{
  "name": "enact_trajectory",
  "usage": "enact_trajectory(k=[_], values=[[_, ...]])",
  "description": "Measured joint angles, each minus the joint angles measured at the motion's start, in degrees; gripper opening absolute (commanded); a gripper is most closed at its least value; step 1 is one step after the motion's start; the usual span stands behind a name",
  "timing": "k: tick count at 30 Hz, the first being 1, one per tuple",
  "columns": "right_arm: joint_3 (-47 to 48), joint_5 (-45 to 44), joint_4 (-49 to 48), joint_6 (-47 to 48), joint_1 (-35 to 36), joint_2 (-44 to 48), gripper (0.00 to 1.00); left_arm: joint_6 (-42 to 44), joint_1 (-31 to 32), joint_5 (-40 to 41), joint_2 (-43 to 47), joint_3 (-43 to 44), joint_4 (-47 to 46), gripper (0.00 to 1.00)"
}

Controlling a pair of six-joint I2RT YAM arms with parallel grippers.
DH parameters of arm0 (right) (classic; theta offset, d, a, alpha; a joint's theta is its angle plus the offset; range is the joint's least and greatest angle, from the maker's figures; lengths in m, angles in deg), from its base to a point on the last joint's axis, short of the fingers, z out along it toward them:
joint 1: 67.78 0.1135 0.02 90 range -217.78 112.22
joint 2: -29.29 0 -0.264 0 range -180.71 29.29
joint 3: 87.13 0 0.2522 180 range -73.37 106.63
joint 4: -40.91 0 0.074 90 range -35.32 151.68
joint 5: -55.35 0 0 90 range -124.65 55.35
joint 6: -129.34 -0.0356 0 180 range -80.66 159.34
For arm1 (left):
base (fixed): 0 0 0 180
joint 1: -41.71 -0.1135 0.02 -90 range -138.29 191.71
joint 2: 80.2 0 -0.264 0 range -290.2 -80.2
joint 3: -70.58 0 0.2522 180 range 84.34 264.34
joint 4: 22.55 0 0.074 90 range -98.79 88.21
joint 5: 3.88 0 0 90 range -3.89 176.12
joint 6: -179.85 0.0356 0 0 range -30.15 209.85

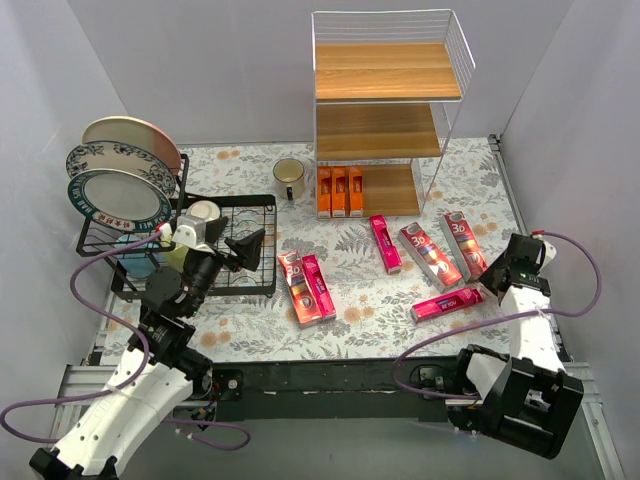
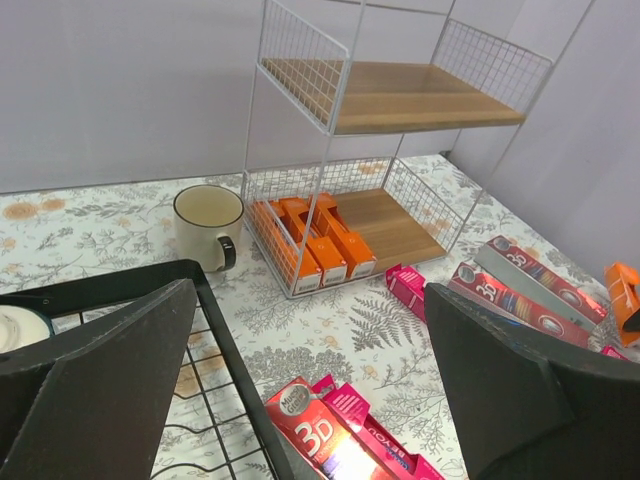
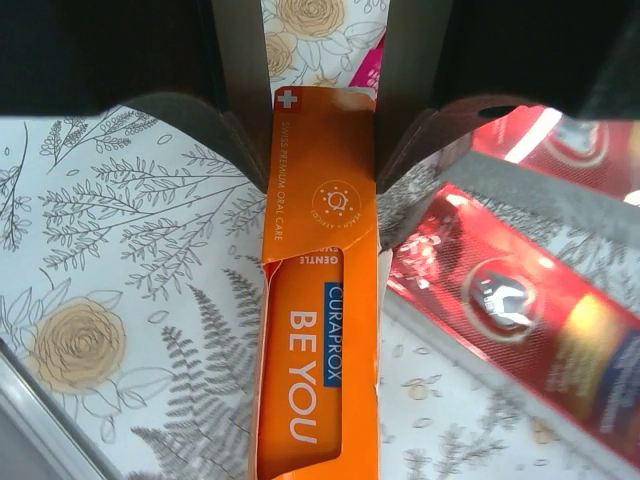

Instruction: Place and organize the toothpastes onto the shelf

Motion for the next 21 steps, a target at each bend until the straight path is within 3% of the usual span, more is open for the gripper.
enact_trajectory(k=[10,21], values=[[6.99,0.37,1.68,7.32,10.86,6.38,0.43,0.55,0.0,0.09,-4.2,0.0,0.0,0.98],[9.6,7.19,0.26,8.41,27.8,-3.39,0.43,0.57,0.0,0.39,-6.6,0.0,0.7,0.98]])
